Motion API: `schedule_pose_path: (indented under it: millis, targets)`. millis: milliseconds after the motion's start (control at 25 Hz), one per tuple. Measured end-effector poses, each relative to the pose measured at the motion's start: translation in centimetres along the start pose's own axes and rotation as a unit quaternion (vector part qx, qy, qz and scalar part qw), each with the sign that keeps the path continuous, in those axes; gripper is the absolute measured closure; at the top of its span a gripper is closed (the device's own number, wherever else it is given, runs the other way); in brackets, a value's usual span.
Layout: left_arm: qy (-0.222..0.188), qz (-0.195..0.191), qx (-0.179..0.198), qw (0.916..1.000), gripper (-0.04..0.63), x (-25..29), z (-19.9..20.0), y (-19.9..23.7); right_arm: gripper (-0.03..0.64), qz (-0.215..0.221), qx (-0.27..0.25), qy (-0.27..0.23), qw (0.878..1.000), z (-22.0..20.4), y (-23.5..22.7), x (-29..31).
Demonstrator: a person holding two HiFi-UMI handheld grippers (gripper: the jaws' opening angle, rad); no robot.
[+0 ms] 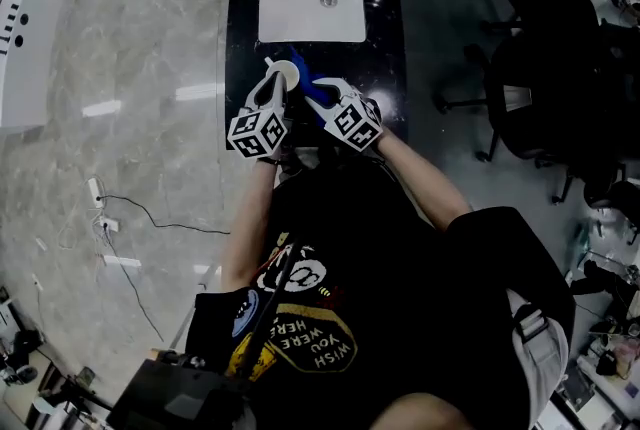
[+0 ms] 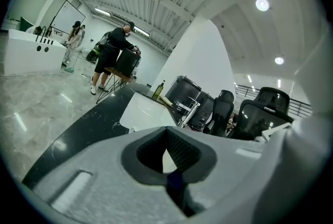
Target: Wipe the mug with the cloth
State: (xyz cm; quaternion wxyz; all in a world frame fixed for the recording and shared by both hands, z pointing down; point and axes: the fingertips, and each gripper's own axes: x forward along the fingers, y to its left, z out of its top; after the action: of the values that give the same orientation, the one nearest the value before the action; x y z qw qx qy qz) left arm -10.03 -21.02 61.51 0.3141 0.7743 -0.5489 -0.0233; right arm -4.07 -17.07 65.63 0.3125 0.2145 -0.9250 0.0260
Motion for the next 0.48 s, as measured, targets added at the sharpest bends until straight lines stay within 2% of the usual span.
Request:
schedule_pose_path:
  millis: [160,240,360,400,480]
  targets:
    - [-0.001,-0.001,-0.003,1.0000,0.592,0.0,0.0,0.0,0.518,0.043,-0.029,-0.016,0.999,0.5,3.4,-1.2]
    - [-0.002,0.002,0.000,1.0000,0.592,-0.1,0.1,0.0,0.519,0.011,-0.010,-0.023,1.000,0.2,1.5,-1.8]
    - [-0.006,0.004,0.009,0.9999,0.592,-0.1,0.7,0.3,0.520,-0.073,0.055,-0.051,0.995,1.2,-5.1,-2.4]
    - [-0.005,0.002,0.011,0.9999,0.591,0.0,0.9,0.3,0.520,-0.091,0.057,-0.053,0.993,1.8,-7.0,-2.1]
    - [-0.002,-0.002,0.013,0.9999,0.592,0.5,1.0,0.4,0.520,-0.098,0.022,-0.023,0.995,2.0,-8.8,-0.4]
